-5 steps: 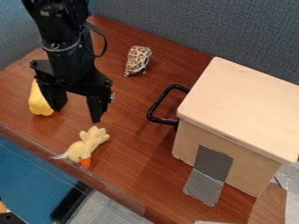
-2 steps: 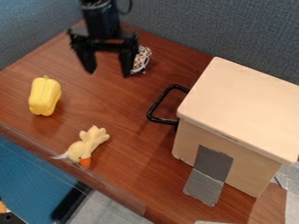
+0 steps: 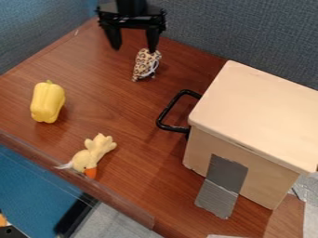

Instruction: Take the lion toy and place it above the drawer

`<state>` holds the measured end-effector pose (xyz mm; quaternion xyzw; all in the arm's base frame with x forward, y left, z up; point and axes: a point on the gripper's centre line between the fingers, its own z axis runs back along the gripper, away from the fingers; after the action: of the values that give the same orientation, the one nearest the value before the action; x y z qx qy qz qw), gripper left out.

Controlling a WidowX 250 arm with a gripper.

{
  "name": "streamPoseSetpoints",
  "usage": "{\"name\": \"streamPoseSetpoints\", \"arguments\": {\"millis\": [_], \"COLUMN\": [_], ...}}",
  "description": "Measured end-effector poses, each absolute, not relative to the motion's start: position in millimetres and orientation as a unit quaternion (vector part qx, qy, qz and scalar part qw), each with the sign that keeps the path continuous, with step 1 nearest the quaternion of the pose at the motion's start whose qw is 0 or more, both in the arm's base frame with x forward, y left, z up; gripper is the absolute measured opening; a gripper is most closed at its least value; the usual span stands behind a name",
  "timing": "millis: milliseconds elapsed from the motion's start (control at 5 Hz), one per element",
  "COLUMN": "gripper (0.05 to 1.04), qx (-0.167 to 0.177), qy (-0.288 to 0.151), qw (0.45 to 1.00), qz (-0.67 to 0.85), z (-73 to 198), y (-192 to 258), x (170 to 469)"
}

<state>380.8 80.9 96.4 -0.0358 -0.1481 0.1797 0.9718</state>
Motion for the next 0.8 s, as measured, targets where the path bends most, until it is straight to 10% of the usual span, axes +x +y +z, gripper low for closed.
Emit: {"name": "streamPoseSetpoints", "arguments": {"millis": [800], "gripper": [0.999], "qx": [0.024], "qy": [-0.131], "qw": [0.974], "qz": [0.182], "z": [36.8], "y": [90.6], "x": [451.7]}}
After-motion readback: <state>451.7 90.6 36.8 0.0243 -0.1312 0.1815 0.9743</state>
